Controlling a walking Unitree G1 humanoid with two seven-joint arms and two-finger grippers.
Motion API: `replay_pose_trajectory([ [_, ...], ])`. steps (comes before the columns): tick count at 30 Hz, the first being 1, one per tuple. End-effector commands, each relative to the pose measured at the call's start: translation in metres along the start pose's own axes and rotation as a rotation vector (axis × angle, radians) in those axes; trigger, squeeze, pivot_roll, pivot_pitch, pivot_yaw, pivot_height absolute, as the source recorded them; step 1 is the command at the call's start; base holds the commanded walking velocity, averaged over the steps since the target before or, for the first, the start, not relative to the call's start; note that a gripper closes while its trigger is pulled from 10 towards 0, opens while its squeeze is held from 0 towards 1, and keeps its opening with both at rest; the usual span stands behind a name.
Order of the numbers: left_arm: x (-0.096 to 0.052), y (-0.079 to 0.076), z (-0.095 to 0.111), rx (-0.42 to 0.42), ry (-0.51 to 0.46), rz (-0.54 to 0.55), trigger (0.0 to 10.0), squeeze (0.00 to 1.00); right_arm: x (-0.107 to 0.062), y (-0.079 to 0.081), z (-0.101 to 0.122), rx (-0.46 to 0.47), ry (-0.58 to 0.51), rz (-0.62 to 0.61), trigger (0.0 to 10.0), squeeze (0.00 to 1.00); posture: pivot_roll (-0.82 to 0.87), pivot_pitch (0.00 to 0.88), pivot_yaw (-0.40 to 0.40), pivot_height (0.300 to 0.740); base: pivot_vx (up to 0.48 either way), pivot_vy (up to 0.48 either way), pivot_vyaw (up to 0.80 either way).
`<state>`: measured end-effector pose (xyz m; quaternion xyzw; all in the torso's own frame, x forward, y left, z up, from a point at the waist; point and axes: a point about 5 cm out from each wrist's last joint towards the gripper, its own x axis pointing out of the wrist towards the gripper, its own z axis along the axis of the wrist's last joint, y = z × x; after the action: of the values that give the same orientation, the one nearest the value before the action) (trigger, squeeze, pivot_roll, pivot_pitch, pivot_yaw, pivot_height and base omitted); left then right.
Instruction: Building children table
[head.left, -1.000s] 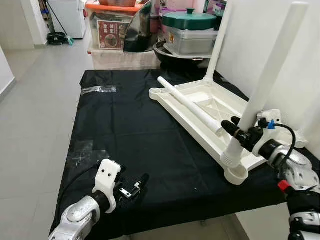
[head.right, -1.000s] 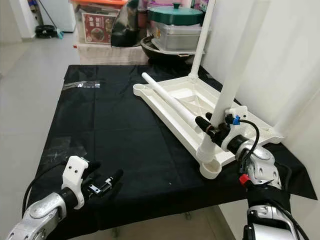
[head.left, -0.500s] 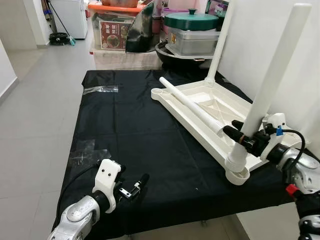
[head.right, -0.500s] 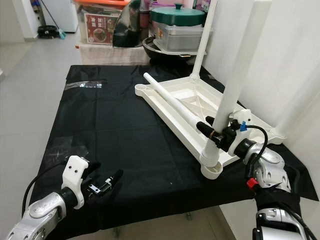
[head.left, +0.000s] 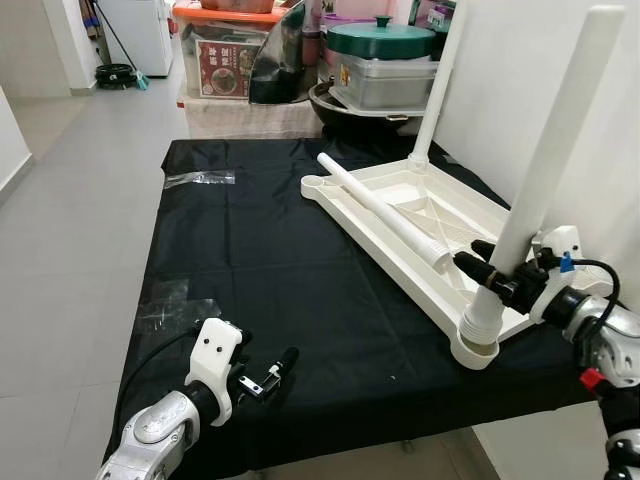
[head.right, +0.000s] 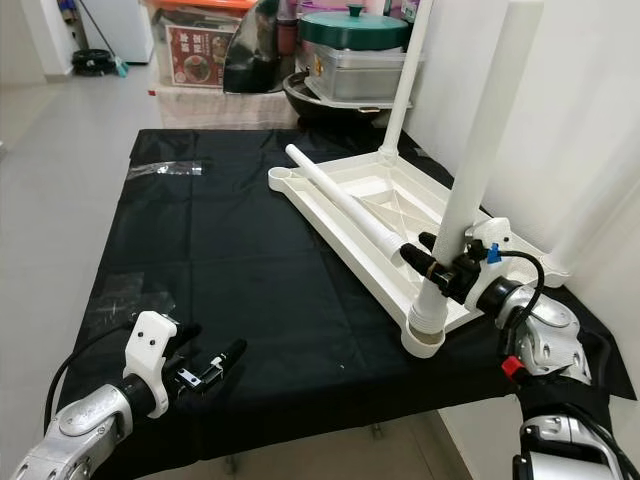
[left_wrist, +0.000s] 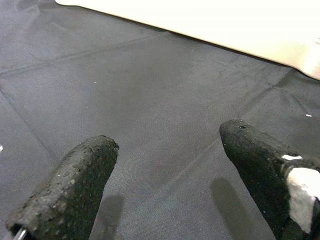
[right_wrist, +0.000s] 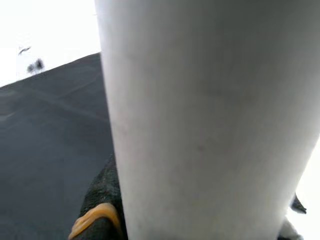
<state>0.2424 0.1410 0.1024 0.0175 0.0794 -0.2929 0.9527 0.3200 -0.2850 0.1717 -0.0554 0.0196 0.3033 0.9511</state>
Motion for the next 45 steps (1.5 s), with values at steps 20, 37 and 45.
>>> replay_pose_trajectory([
  [20, -0.002, 0.001, 0.000, 0.012, 0.017, -0.013, 10.0, 0.00, -0.020, 0.007, -0.034, 0.000, 0.160, 0.017, 10.0, 0.00, 0.04, 0.000, -0.072, 0.740, 0.000, 0.000, 0.00],
  [37, -0.001, 0.001, -0.001, 0.014, 0.020, -0.019, 10.0, 0.00, -0.027, -0.010, -0.014, 0.078, 0.050, -0.053, 10.0, 0.00, 0.03, 0.000, -0.066, 0.740, 0.000, 0.000, 0.00],
  [45, 0.000, 0.000, -0.001, 0.012, 0.020, -0.024, 10.0, 0.00, -0.030, -0.014, -0.014, 0.051, 0.069, -0.084, 10.0, 0.00, 0.03, 0.000, -0.066, 0.740, 0.000, 0.000, 0.00],
])
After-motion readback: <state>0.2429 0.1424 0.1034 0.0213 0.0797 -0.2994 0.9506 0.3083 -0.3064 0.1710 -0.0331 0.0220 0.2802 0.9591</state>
